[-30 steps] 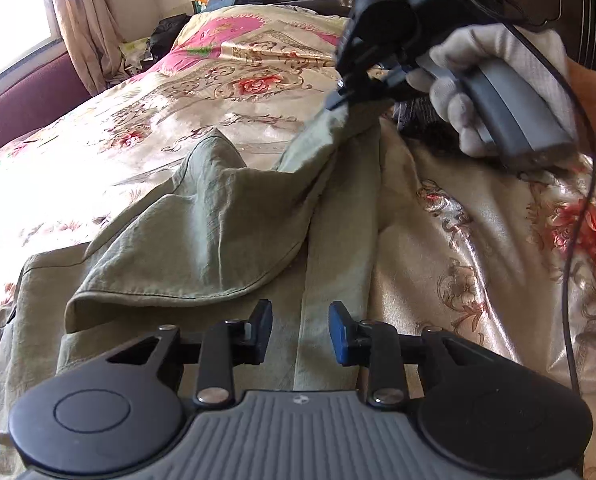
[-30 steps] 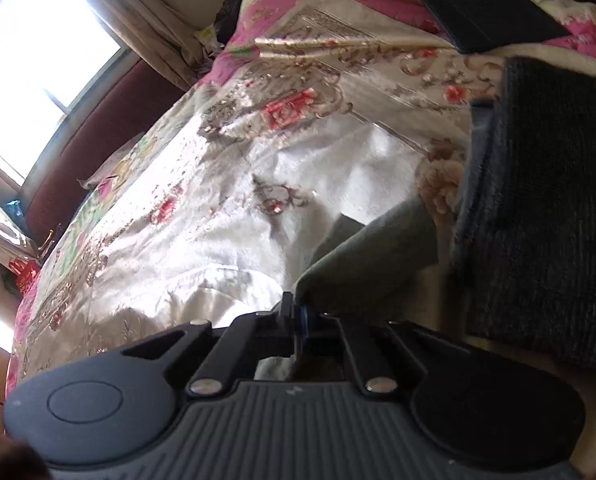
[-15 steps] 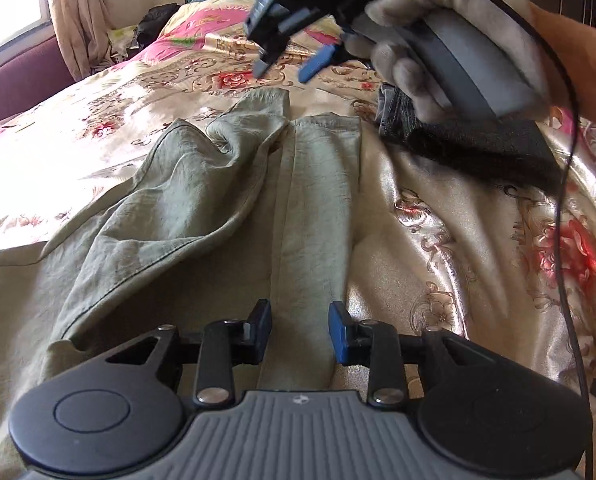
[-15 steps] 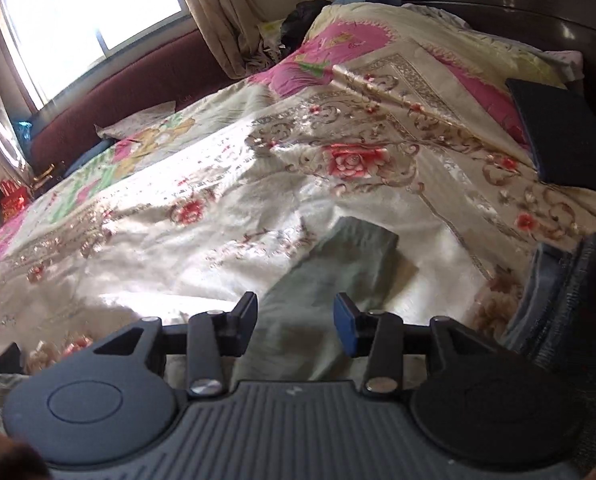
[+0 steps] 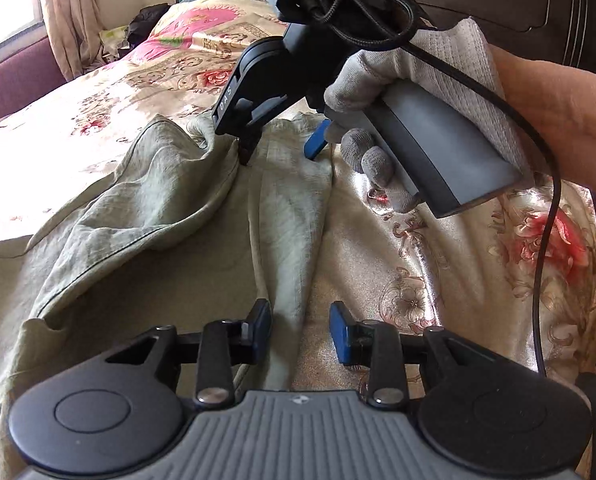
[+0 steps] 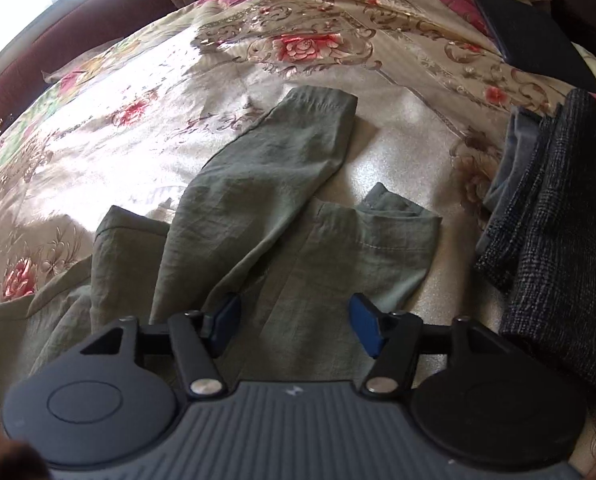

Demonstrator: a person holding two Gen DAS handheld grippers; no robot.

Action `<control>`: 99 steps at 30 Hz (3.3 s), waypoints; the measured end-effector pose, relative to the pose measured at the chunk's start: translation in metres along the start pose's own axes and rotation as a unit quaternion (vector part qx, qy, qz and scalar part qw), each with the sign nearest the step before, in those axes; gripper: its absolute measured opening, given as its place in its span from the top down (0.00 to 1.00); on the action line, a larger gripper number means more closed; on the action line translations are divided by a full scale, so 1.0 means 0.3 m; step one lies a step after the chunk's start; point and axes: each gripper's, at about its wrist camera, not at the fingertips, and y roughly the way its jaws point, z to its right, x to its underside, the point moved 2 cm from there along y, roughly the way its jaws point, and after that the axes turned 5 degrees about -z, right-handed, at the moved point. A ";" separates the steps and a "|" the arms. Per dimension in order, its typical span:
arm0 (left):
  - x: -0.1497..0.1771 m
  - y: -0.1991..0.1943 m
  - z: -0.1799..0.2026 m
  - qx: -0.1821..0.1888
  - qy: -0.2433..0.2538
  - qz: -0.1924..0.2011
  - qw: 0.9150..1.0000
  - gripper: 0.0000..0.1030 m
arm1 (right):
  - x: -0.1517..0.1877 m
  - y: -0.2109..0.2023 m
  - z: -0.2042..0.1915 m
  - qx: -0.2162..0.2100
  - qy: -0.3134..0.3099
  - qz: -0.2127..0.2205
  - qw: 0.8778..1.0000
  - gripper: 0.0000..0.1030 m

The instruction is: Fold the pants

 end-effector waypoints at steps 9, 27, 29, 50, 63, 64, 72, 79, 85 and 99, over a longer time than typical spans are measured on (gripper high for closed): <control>0.014 -0.014 -0.025 0.001 -0.004 0.001 1.000 0.52 | 0.020 -0.041 0.069 -0.029 0.030 0.001 0.999 0.92; 0.093 -0.252 0.166 0.021 0.047 0.034 0.998 0.51 | 0.389 -0.485 0.542 -0.067 0.183 0.077 0.978 0.95; 0.143 -0.285 0.173 0.005 0.056 0.021 0.998 0.51 | 0.420 -0.439 0.572 -0.044 0.192 0.067 0.978 0.94; 0.699 -0.724 -0.304 -0.264 -0.114 -0.008 0.958 0.46 | 0.649 -0.576 0.020 -0.145 -0.138 0.045 0.979 0.88; 0.864 -0.785 -0.636 -0.302 -0.177 -0.008 0.937 0.26 | 1.019 -0.485 -0.738 -0.206 -0.526 0.015 0.825 0.60; 0.867 -0.772 -0.659 -0.298 -0.184 -0.009 0.937 0.26 | 1.029 -0.473 -0.768 -0.205 -0.536 0.015 0.819 0.60; 0.913 -0.760 -0.756 -0.231 -0.227 -0.026 0.946 0.28 | 1.078 -0.432 -0.903 -0.213 -0.577 0.004 0.789 0.60; 0.902 -0.754 -0.769 -0.234 -0.219 -0.037 0.947 0.62 | 1.097 -0.389 -0.961 -0.202 -0.576 -0.002 0.792 0.64; 0.950 -0.854 -0.767 -0.219 -0.257 -0.004 0.941 0.79 | 1.101 -0.445 -0.970 -0.210 -0.559 0.005 0.802 0.88; 0.947 -0.898 -0.773 -0.203 -0.227 0.024 0.952 0.56 | 1.223 -0.484 -0.956 -0.211 -0.614 -0.006 0.761 0.86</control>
